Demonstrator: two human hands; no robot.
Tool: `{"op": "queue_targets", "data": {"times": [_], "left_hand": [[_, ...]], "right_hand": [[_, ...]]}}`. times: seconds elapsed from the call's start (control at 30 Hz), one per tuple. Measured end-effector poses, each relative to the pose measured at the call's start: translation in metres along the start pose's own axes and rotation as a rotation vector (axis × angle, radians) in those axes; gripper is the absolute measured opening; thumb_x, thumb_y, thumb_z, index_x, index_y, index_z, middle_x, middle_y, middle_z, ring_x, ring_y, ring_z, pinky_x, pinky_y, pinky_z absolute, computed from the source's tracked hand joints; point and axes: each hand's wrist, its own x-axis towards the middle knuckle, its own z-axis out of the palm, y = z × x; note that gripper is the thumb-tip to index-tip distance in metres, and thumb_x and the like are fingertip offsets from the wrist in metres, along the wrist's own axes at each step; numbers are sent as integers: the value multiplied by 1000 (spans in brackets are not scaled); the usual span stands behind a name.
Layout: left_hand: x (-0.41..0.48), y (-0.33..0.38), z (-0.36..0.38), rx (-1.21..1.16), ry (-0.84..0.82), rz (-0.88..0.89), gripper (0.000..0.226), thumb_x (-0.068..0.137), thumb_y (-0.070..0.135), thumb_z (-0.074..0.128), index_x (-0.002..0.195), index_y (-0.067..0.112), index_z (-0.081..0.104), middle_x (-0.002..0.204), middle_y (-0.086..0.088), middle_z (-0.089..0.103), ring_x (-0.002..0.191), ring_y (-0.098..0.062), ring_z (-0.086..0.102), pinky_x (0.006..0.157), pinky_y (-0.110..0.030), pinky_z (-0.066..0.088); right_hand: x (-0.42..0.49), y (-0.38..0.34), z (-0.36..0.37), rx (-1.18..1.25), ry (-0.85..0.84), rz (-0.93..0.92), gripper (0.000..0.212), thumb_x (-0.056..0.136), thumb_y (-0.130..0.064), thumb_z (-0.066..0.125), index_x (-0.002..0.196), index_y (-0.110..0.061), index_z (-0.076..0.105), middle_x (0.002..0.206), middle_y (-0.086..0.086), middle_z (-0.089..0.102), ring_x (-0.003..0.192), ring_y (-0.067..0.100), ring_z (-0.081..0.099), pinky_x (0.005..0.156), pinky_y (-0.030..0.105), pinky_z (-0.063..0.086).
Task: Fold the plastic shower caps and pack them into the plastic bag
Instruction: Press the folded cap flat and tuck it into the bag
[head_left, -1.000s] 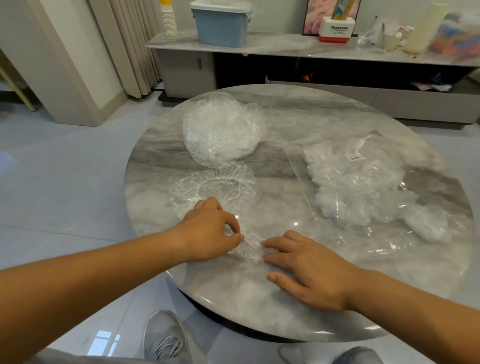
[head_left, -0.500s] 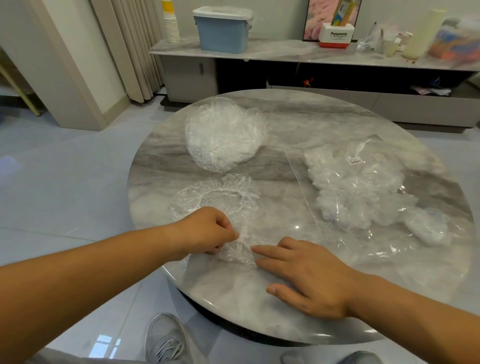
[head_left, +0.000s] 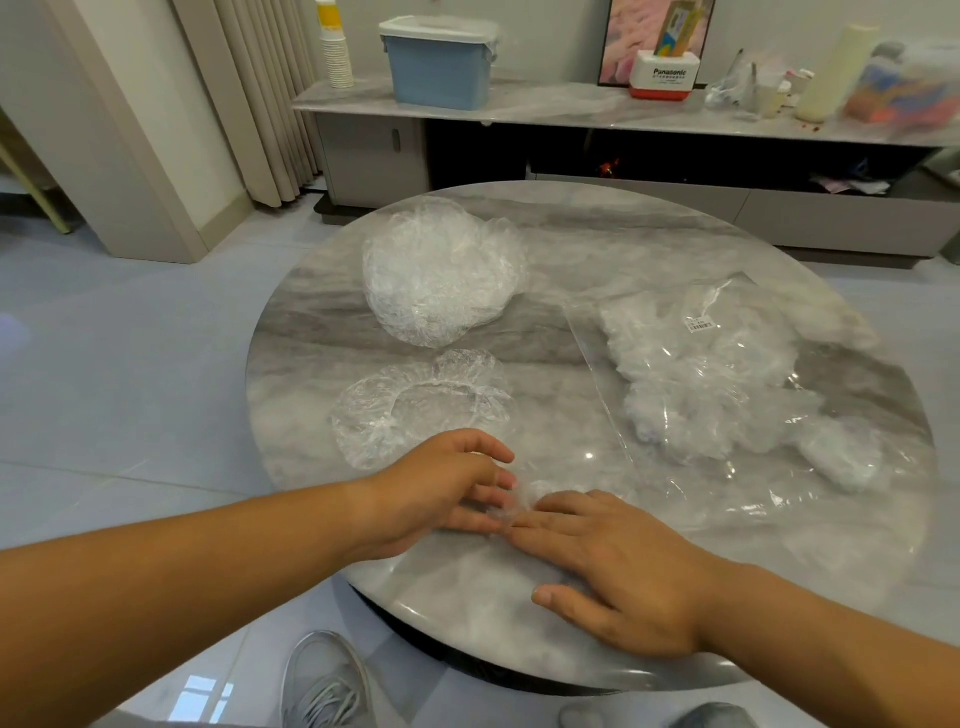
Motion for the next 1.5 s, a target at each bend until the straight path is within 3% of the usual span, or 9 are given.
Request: {"op": "queue_targets", "data": {"times": [0.23, 0.37, 0.47, 0.67, 0.87, 1.03, 1.23, 1.37, 1.5], "left_hand": [[2, 5, 6, -8, -43, -3, 23, 96, 4, 49, 116, 8, 60, 116, -13, 73, 114, -30, 67, 89, -52, 59], [3, 6, 9, 87, -42, 2, 18, 97, 5, 49, 108, 10, 61, 112, -10, 75, 114, -27, 66, 91, -49, 59], [4, 3, 11, 190, -29, 17, 13, 96, 10, 58, 107, 8, 65, 106, -6, 74, 99, -20, 67, 91, -47, 59], [5, 1, 10, 267, -51, 68, 29, 90, 27, 75, 112, 10, 64, 110, -12, 72, 99, -20, 69, 89, -42, 60], [5, 1, 9, 260, -70, 68, 36, 87, 26, 78, 114, 9, 63, 108, -11, 74, 95, -17, 68, 91, -44, 60], [7, 0, 9, 247, -82, 74, 37, 86, 26, 79, 115, 9, 62, 91, -1, 72, 87, -12, 67, 91, -43, 60], [8, 0, 6, 217, -113, 66, 37, 87, 15, 78, 119, 14, 58, 110, -12, 74, 93, -20, 67, 94, -48, 58], [7, -2, 2, 236, -176, 111, 49, 84, -2, 74, 126, 14, 54, 117, -22, 68, 97, -26, 66, 96, -55, 55], [8, -5, -4, 246, -148, 145, 75, 76, -4, 78, 137, 28, 46, 124, -18, 62, 103, -33, 69, 92, -57, 57]], "right_hand": [[-6, 10, -16, 186, 439, 225, 36, 97, -47, 46, 109, -25, 71, 115, -14, 66, 114, 4, 56, 97, 26, 46], [0, 30, -25, 146, 126, 520, 41, 89, -66, 41, 98, -37, 67, 115, -11, 56, 117, 12, 49, 107, 32, 37], [-1, 36, -28, 203, -17, 580, 22, 93, -58, 54, 96, -41, 68, 111, -9, 52, 116, 14, 49, 109, 35, 37], [-1, 30, -41, 323, -135, 504, 16, 97, -36, 61, 104, -28, 73, 92, -13, 63, 87, -1, 59, 81, 20, 47], [-7, 31, -45, 313, -234, 483, 9, 95, -37, 61, 101, -36, 67, 67, -45, 50, 70, -20, 50, 64, 12, 36], [-5, 30, -51, 509, 91, 526, 4, 88, -25, 75, 86, -27, 73, 70, -16, 67, 62, -3, 59, 63, 13, 45], [12, 7, -35, 953, 461, 501, 48, 83, -18, 82, 124, -32, 63, 94, -4, 67, 73, 11, 66, 74, 36, 60], [12, 2, -16, 908, 416, 410, 58, 89, -33, 73, 137, -35, 41, 114, -12, 69, 97, 9, 66, 85, 24, 52], [4, 4, -4, 496, 200, 268, 50, 89, -53, 53, 135, -35, 49, 127, -17, 59, 116, 3, 55, 95, 21, 46]]}}
